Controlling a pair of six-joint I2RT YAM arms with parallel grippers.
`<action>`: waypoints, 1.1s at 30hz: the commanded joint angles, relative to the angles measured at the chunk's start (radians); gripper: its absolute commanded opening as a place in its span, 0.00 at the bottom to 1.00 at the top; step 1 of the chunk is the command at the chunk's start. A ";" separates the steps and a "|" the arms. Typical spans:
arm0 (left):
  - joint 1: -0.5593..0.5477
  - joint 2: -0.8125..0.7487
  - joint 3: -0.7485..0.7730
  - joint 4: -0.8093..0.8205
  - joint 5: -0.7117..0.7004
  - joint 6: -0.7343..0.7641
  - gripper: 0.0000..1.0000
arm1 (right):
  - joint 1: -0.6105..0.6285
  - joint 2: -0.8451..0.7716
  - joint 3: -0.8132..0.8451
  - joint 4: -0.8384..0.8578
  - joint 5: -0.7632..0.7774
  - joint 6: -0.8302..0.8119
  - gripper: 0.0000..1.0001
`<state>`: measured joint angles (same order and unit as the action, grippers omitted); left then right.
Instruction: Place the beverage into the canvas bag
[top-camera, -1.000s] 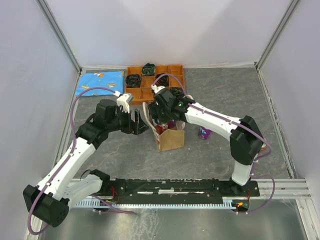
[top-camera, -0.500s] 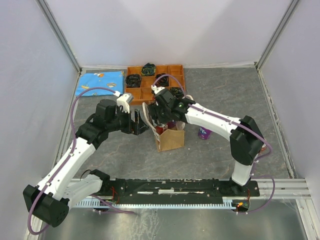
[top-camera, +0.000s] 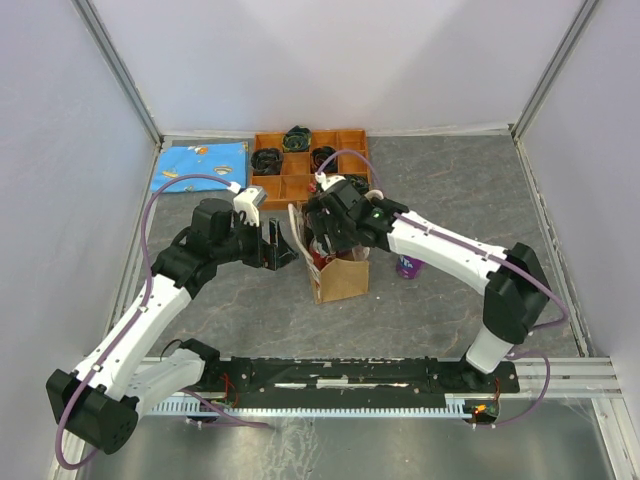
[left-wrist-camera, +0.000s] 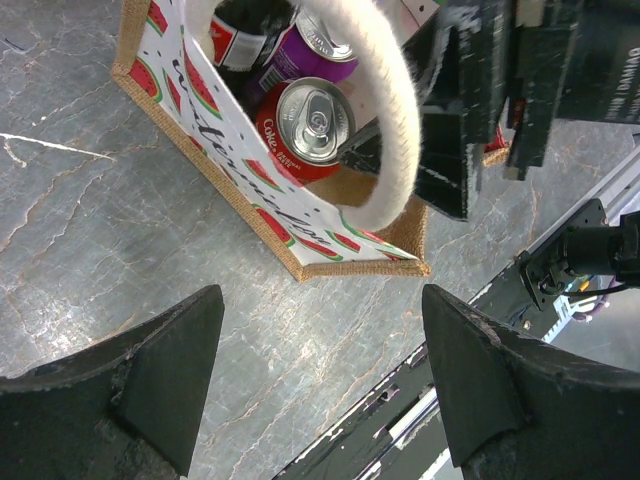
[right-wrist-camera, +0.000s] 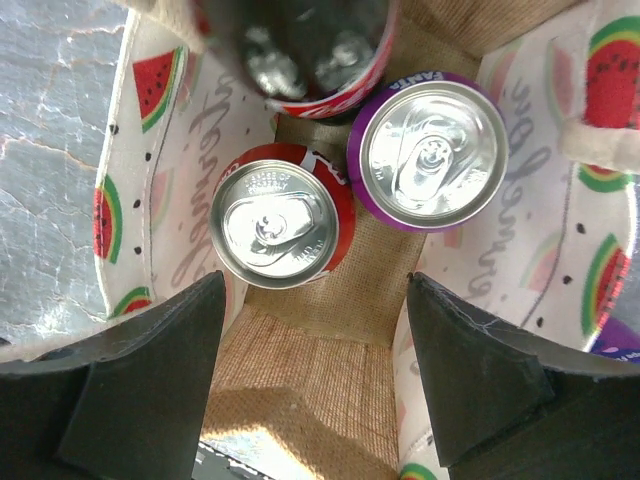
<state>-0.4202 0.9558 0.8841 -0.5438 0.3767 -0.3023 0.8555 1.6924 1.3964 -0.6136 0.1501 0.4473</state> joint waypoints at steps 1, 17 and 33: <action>0.006 -0.002 0.002 0.041 0.034 0.011 0.86 | 0.004 -0.094 0.016 0.029 0.069 0.001 0.81; 0.006 -0.019 -0.012 0.034 0.030 0.025 0.86 | -0.326 -0.281 0.252 -0.287 0.237 -0.025 0.84; 0.006 -0.023 -0.014 0.022 0.031 0.026 0.86 | -0.518 -0.151 -0.004 -0.453 -0.107 -0.016 0.89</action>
<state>-0.4202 0.9531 0.8700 -0.5442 0.3794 -0.3023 0.3363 1.5303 1.4189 -1.0748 0.1249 0.4229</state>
